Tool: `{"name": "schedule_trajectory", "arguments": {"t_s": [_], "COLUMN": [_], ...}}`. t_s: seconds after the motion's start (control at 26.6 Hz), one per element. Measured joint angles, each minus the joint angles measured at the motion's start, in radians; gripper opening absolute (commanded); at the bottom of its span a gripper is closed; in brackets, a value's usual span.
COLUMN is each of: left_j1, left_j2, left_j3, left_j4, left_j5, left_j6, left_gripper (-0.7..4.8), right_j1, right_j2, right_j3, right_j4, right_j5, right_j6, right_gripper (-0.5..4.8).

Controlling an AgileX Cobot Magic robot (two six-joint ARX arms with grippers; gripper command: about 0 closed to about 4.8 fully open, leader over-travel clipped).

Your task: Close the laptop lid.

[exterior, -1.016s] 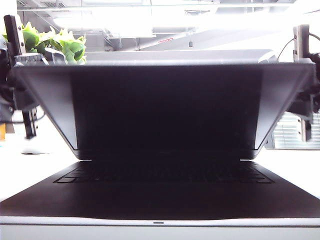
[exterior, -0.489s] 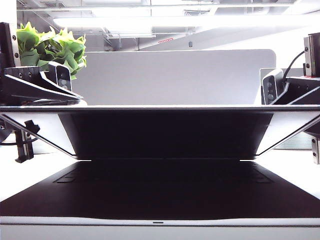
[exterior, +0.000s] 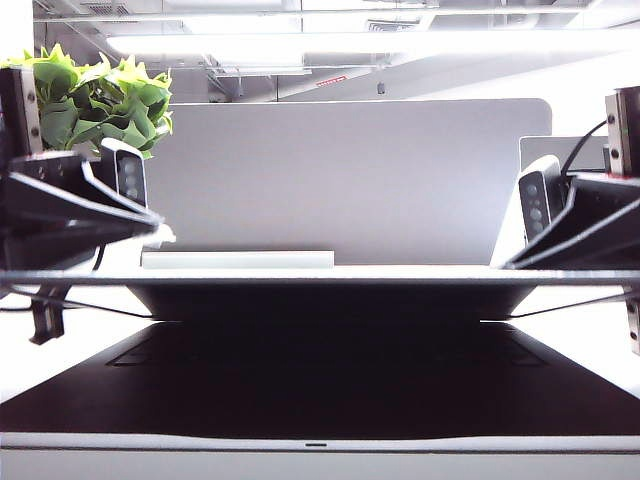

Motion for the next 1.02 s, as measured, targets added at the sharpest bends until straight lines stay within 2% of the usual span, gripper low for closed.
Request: {"name": "schedule_trajectory", "arguments": {"t_s": [0.19,0.53,0.72,0.83,1.02], "left_j1": [0.000,0.000,0.000,0.000,0.000], "left_j2": [0.024,0.030,0.030,0.030,0.031], "left_j3": [-0.001,-0.002,-0.002,-0.002,0.035], "left_j4": [0.023,0.112,0.119,0.119,0.113], "left_j5": [-0.006,-0.030,-0.030,-0.012,0.090], "left_j6": [-0.010,-0.084,-0.086,-0.086,-0.085], "left_gripper": [-0.05,-0.05,-0.05,-0.05,-0.05], "right_j1": [0.000,0.001,0.002,0.002,0.002], "right_j2": [0.000,0.000,-0.004,-0.003,0.000], "right_j3": [-0.020,-0.025,-0.022,-0.022,0.036], "right_j4": [0.068,0.135,0.159,0.170,0.172], "right_j5": [0.026,0.137,0.167,0.135,-0.068], "right_j6": [0.050,0.120,0.158,0.163,0.163], "right_gripper": [-0.05,-0.05,-0.05,-0.05,-0.05]}}
